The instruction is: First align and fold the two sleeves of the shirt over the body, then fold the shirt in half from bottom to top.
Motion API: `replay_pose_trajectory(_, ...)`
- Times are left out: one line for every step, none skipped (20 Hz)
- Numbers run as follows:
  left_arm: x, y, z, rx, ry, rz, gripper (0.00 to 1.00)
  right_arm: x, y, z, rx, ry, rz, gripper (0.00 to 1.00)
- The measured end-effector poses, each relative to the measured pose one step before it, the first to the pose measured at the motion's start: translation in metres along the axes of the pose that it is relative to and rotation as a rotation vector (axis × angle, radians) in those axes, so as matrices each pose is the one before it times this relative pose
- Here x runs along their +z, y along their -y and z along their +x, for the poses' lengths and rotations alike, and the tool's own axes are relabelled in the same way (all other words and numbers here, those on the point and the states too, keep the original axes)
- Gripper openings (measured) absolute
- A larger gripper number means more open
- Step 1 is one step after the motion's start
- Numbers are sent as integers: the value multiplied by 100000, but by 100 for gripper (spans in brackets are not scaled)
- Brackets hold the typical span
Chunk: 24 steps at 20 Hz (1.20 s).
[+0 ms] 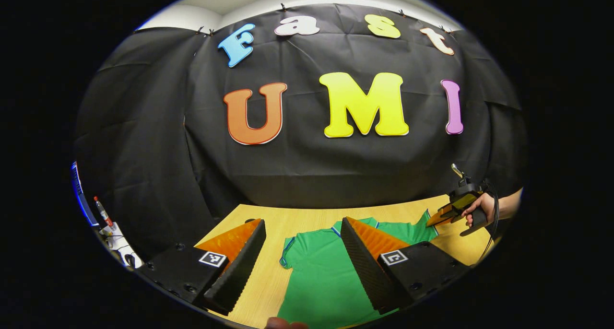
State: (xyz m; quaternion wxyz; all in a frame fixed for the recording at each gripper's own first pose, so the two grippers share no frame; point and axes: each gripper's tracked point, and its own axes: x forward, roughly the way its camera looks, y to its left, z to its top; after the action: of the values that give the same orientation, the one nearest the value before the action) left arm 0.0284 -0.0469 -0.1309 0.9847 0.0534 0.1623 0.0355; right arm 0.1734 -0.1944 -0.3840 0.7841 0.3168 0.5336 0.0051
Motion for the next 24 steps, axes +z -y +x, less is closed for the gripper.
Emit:
replay_pose_trajectory(-81, -478, -280, 1088, -214, -680, 100, -52, -818, 164, -15, -106, -1367, 4)
replay_pose_trajectory(79, -619, -241, 972, 322, -823, 100, -230, -648, 372, -444, -318, -1178, 4)
replay_pose_trajectory(25, -384, -296, 699, 266, -642, 100, -70, -813, 257, -81, -368, -853, 4)
replay_pose_trajectory(-88, -532, -222, 1073, -64, -238, 100, -227, -915, 390, 100, -140, -1048, 4)
replay_pose_trajectory(-64, -576, -194, 1058, -61, 15, 100, -184, -790, 539, -98, -320, -1969, 4)
replay_pose_trajectory(120, -580, -235, 1250, 189, -192, 100, -387, -548, 565, -1071, -721, -2362, 4)
replay_pose_trajectory(58, -601, -245, 1145, 326, -455, 100, -299, -498, 659, -991, -861, -2126, 4)
replay_pose_trajectory(-47, -550, -170, 1119, 229, -449, 100, -276, -658, 546, -31, -965, -847, 4)
replay_pose_trajectory(64, -616, -187, 1422, 60, -283, 100, -123, -569, 411, -124, -719, -531, 4)
replay_pose_trajectory(-195, -628, -164, 1548, -173, -120, 100, -215, -393, 489, -231, -536, -489, 4)
replay_pose_trajectory(-9, -515, -179, 1349, -159, -264, 100, -147, -405, 444, -455, -730, -938, 4)
replay_pose_trajectory(-140, -621, -210, 1074, -222, -324, 100, -450, -279, 575, -1085, -502, -1373, 4)
replay_pose_trajectory(-85, -426, -189, 906, -303, -276, 100, -110, -224, 422, -627, -429, -1022, 4)
replay_pose_trajectory(-88, -447, -137, 984, -120, -124, 100, -102, -611, 265, 465, -221, 363, 4)
replay_pose_trajectory(10, -398, -109, 898, -13, -219, 100, 80, -916, -337, 2869, 295, 1155, 1)
replay_pose_trajectory(-75, -357, -87, 741, -150, -352, 100, 103, -1038, 162, 3694, 825, 1321, 7)
replay_pose_trajectory(84, -155, -126, 262, 106, -556, 100, 198, -737, -72, 2459, 1143, 953, 26)
replay_pose_trajectory(23, -83, 38, -154, 53, -647, 100, 79, -323, -124, 1365, 1279, 782, 22)
replay_pose_trajectory(51, -34, -15, -231, 37, -647, 100, 208, -375, -375, 1141, 1364, 572, 30)
replay_pose_trajectory(97, 45, 194, -556, -43, -932, 100, 190, -257, -468, 765, 981, -3, 26)
replay_pose_trajectory(0, 117, 204, -863, -279, -1127, 100, 106, -102, -800, -74, 614, -800, 36)
replay_pose_trajectory(-194, 211, 351, -1668, -873, -1321, 100, -247, -168, -656, 783, 149, -734, 37)
replay_pose_trajectory(-437, 260, 380, -2298, -1716, -1992, 100, -219, -442, -861, 776, -480, -612, 43)
replay_pose_trajectory(-466, 392, 547, -3066, -1904, -2099, 100, -536, -235, -1384, 432, -714, -1981, 43)
